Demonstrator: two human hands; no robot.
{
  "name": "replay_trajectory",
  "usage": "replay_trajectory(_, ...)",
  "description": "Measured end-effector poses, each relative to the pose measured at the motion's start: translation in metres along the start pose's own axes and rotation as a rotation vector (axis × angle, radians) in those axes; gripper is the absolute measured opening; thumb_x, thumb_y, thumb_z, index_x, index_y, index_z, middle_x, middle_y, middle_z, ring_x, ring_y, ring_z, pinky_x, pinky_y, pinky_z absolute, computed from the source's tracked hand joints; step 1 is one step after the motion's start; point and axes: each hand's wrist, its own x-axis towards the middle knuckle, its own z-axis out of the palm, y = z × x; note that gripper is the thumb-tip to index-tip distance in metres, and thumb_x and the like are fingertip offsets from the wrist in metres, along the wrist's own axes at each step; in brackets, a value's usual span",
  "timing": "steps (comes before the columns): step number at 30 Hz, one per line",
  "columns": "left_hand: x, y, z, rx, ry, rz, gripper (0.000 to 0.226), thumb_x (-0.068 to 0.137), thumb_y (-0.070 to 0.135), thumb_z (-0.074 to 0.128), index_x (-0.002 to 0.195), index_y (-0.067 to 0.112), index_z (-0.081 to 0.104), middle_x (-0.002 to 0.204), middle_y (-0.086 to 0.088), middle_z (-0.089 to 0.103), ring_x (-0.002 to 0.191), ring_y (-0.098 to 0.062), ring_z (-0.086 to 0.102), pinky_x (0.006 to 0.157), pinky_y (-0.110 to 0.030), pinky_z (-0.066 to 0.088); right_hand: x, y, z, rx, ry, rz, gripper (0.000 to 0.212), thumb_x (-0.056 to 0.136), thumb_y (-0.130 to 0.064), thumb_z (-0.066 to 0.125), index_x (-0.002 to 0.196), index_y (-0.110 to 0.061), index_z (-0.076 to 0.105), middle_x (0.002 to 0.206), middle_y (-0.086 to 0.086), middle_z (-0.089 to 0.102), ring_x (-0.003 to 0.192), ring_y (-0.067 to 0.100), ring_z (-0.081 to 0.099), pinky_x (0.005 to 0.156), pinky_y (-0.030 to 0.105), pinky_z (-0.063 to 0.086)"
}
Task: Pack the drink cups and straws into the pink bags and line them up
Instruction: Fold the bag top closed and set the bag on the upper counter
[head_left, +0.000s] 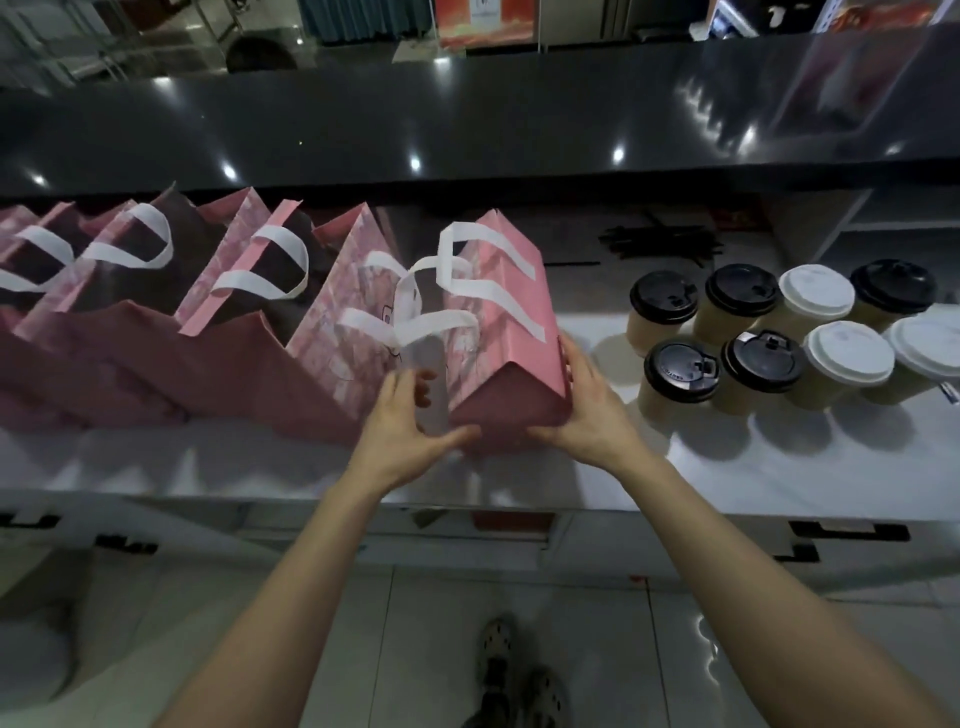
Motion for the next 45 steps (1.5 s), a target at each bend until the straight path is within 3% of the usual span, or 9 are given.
replay_trajectory(6,0.021,-0.019,0.024,-0.105,-0.221,-0.142,0.163,0.053,0.049,0.109,0.170,0.054,-0.004,0.178,0.001,0.013,0.161,-0.031,0.032,0.121,-0.063,0.044,0.008,0.004,0.003,0.059,-0.034,0.054,0.169,0.039,-0.087,0.093,0.163,-0.059,-0.018,0.174,-0.007,0.024,0.148,0.031,0.048,0.111,0.057,0.051)
replay_trajectory(12,0.033,-0.020,0.035,-0.309,-0.226,0.044,0.139,0.064,0.037,0.093,0.164,0.056,-0.002,0.151,0.017,0.047,0.122,-0.008,0.063,0.092,0.000,0.045,0.010,-0.015,0.002,0.086,-0.036,-0.014,0.161,0.048,-0.073,0.099,0.163,-0.063,-0.014,0.169,-0.007,0.034,0.147,0.024,0.048,0.115,0.056,0.048)
replay_trajectory(18,0.023,-0.006,0.000,-0.320,-0.201,0.187,0.145,0.074,0.001,0.096,0.174,0.038,-0.002,0.164,0.024,0.043,0.146,0.001,0.049,0.119,-0.031,0.049,-0.012,-0.046,-0.022,0.122,0.021,-0.027,0.164,0.044,-0.067,0.104,0.160,-0.068,-0.013,0.152,-0.005,0.049,0.132,0.022,0.056,0.107,0.050,0.053)
replay_trajectory(21,0.031,0.014,-0.015,-0.306,-0.198,0.277,0.145,0.072,0.010,0.101,0.173,0.044,0.002,0.154,0.045,0.043,0.142,0.015,0.047,0.109,-0.016,0.051,-0.018,-0.059,-0.049,0.107,0.091,-0.079,0.160,0.047,-0.069,0.102,0.162,-0.066,-0.009,0.153,-0.008,0.050,0.132,0.018,0.056,0.103,0.044,0.052)
replay_trajectory(26,0.060,0.079,-0.023,-0.282,-0.173,0.402,0.148,0.069,0.009,0.103,0.172,0.050,0.004,0.167,0.027,0.039,0.139,0.003,0.056,0.108,-0.028,0.056,-0.021,-0.067,-0.113,0.069,0.214,-0.113,0.159,0.048,-0.064,0.102,0.162,-0.066,-0.009,0.152,-0.018,0.048,0.131,0.009,0.054,0.105,0.036,0.047)
replay_trajectory(29,0.082,0.120,-0.017,-0.242,-0.170,0.496,0.147,0.070,0.020,0.104,0.171,0.050,0.002,0.164,0.034,0.037,0.134,0.014,0.055,0.104,-0.010,0.048,-0.020,-0.062,-0.158,0.046,0.263,-0.087,0.158,0.046,-0.068,0.100,0.160,-0.069,-0.010,0.147,-0.021,0.051,0.125,0.010,0.056,0.102,0.034,0.047)
replay_trajectory(35,0.135,0.213,0.026,-0.237,-0.197,0.546,0.144,0.072,0.026,0.103,0.167,0.060,0.000,0.161,0.015,0.049,0.125,-0.004,0.068,0.101,-0.030,0.062,-0.002,-0.017,-0.255,0.001,0.309,-0.071,0.155,0.048,-0.069,0.098,0.161,-0.066,-0.009,0.133,-0.019,0.057,0.120,0.016,0.062,0.100,0.039,0.053)
replay_trajectory(38,0.167,0.264,0.062,-0.249,-0.214,0.569,0.144,0.064,0.045,0.102,0.163,0.068,0.000,0.157,0.031,0.048,0.135,0.000,0.061,0.107,-0.031,0.056,0.013,0.023,-0.311,-0.001,0.331,-0.091,0.152,0.049,-0.070,0.097,0.160,-0.068,-0.007,0.122,-0.032,0.053,0.114,0.015,0.063,0.098,0.039,0.054)
replay_trajectory(45,0.249,0.386,0.165,-0.260,-0.241,0.533,0.147,0.071,0.023,0.101,0.168,0.057,-0.002,0.161,0.022,0.049,0.132,0.004,0.061,0.100,-0.015,0.054,0.061,0.126,-0.449,-0.065,0.307,-0.074,0.153,0.053,-0.070,0.097,0.163,-0.061,-0.009,0.147,-0.005,0.058,0.127,0.021,0.062,0.111,0.041,0.051)
